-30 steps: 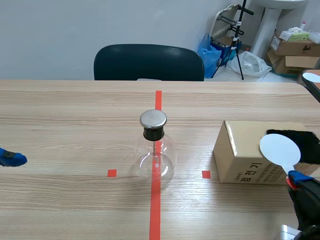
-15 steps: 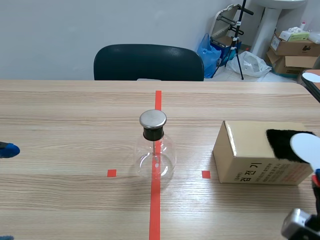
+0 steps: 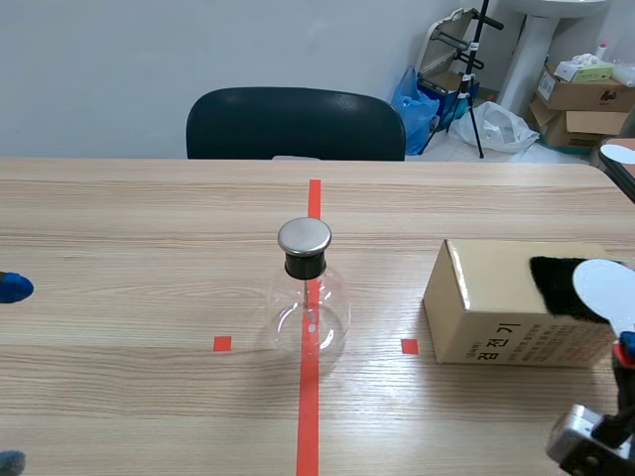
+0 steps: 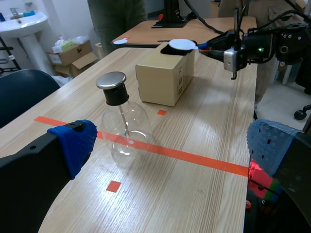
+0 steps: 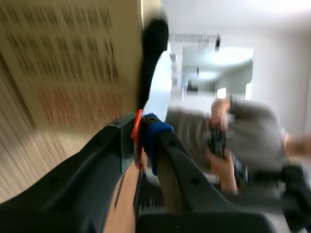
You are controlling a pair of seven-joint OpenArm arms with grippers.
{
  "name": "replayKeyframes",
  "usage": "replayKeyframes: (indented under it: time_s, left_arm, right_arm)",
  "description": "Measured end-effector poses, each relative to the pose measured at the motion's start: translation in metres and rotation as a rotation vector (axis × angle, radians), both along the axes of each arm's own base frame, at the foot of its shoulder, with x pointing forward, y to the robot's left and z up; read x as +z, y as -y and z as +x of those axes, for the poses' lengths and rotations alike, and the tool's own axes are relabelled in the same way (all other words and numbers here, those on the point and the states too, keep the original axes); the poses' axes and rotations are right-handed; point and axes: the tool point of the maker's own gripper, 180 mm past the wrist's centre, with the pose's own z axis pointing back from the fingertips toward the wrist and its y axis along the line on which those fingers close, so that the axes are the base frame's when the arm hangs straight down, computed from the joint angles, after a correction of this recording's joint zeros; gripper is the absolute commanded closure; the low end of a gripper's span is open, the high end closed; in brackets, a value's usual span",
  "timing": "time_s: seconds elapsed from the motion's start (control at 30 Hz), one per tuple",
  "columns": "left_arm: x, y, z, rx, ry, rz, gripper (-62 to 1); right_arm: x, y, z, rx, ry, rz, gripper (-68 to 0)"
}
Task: Do the electroscope experiment
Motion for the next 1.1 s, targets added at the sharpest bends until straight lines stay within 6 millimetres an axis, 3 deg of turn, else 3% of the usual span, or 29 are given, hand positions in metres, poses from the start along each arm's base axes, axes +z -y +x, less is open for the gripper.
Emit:
replayKeyframes:
  time_s: [0.13, 0.17, 0.27, 0.3, 0.4, 0.43, 0.53, 0.57, 0.67, 0.7, 0.83, 0.97, 1.0, 1.1]
  left_arm:
    - [0.000, 0.000, 0.000, 0.000, 0.000, 0.000, -62.3]
    - [0.000, 0.000, 0.000, 0.000, 0.000, 0.000, -62.3]
    - [0.000, 0.000, 0.000, 0.000, 0.000, -0.001, -62.3]
    - [0.000, 0.000, 0.000, 0.000, 0.000, -0.001, -62.3]
    - [0.000, 0.000, 0.000, 0.000, 0.000, -0.001, -62.3]
    - [0.000, 0.000, 0.000, 0.000, 0.000, -0.001, -62.3]
    - [0.000, 0.000, 0.000, 0.000, 0.000, -0.001, -62.3]
    - [0.000, 0.000, 0.000, 0.000, 0.000, -0.001, -62.3]
    - [0.000, 0.000, 0.000, 0.000, 0.000, -0.001, -62.3]
    - [0.000, 0.000, 0.000, 0.000, 0.000, -0.001, -62.3]
    - [0.000, 0.000, 0.000, 0.000, 0.000, -0.001, -62.3]
    - [0.000, 0.000, 0.000, 0.000, 0.000, -0.001, -62.3]
    - [0.000, 0.000, 0.000, 0.000, 0.000, -0.001, -62.3]
    - [0.000, 0.000, 0.000, 0.000, 0.000, -0.001, -62.3]
  right_arm:
    - [-0.002, -0.040, -0.009, 0.283, -0.027, -0.027, -0.9]
    - [-0.003, -0.035, -0.006, 0.226, -0.022, -0.015, -0.9]
    - [-0.001, 0.007, 0.001, -0.057, 0.001, 0.013, -0.9]
    - [-0.001, 0.004, 0.000, -0.015, -0.005, 0.002, -0.9]
    - [-0.002, -0.034, -0.007, 0.228, -0.020, -0.007, -0.9]
    - [-0.003, -0.036, -0.006, 0.220, -0.021, 0.000, -0.9]
    - [-0.002, 0.005, 0.000, -0.071, 0.000, 0.019, -0.9]
    - [-0.002, 0.009, 0.000, -0.081, -0.002, 0.013, -0.9]
    - [-0.003, -0.026, -0.006, 0.186, -0.025, -0.015, -0.9]
    - [-0.003, -0.030, -0.006, 0.200, -0.024, -0.013, -0.9]
    - [-0.002, 0.011, 0.000, -0.084, -0.004, 0.004, -0.9]
    - [-0.003, -0.028, -0.006, 0.191, -0.022, -0.013, -0.9]
    - [-0.003, -0.025, -0.004, 0.150, -0.018, -0.001, -0.9]
    - [-0.003, 0.013, -0.002, -0.110, -0.003, 0.016, -0.9]
